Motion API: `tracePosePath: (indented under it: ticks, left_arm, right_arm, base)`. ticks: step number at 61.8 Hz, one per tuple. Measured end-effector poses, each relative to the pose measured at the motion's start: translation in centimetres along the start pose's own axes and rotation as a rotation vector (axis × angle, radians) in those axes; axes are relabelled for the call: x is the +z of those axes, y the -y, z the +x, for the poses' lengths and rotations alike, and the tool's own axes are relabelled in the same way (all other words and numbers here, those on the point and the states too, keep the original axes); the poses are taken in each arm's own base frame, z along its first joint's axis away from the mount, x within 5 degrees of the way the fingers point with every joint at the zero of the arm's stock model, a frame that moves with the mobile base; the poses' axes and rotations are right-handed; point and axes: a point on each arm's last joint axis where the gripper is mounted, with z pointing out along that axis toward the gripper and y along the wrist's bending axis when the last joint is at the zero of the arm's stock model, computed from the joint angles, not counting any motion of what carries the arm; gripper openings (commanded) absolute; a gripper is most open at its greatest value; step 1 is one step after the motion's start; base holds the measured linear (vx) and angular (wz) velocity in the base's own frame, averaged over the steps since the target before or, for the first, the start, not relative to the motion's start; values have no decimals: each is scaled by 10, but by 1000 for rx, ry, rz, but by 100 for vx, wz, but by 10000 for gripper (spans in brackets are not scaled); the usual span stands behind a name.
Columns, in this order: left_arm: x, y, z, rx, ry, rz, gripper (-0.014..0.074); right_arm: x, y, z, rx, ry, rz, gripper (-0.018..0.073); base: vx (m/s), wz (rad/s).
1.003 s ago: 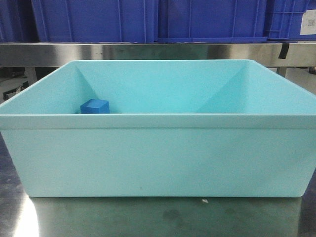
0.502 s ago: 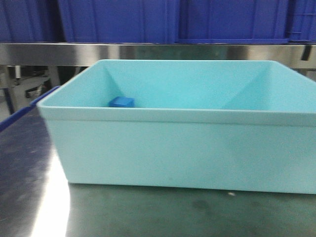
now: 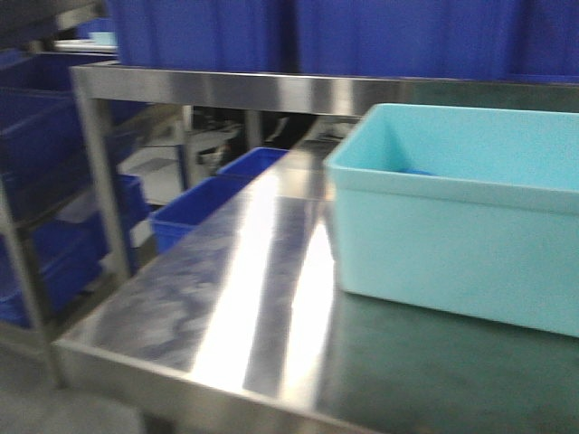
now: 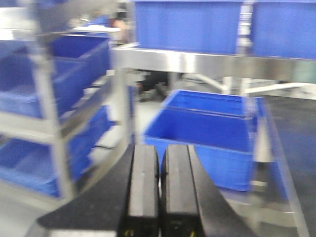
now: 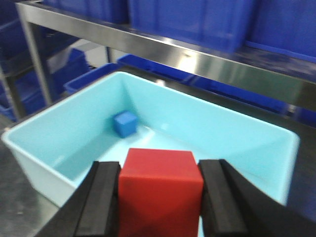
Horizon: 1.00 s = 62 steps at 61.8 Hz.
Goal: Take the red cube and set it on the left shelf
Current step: 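Drive the base away from the table, holding the red cube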
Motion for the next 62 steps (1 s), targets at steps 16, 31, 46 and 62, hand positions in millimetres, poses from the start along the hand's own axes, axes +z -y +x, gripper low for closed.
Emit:
tracePosePath:
  ticks: [16,31,46,62]
  left_arm:
    - [0,0,0,0,0,0,101]
    - [0,0,0,0,0,0,102]
    - [0,0,0,0,0,0,101]
    - [0,0,0,0,0,0,102]
  right_arm:
    - [0,0,0,0,0,0,161]
    - [0,0,0,0,0,0,161]
    - [0,0,0,0,0,0,161]
    - [0,0,0,0,0,0,161]
  base:
    - [-12,71]
    - [-14,81]
    - [-12,82]
    - [-7,99]
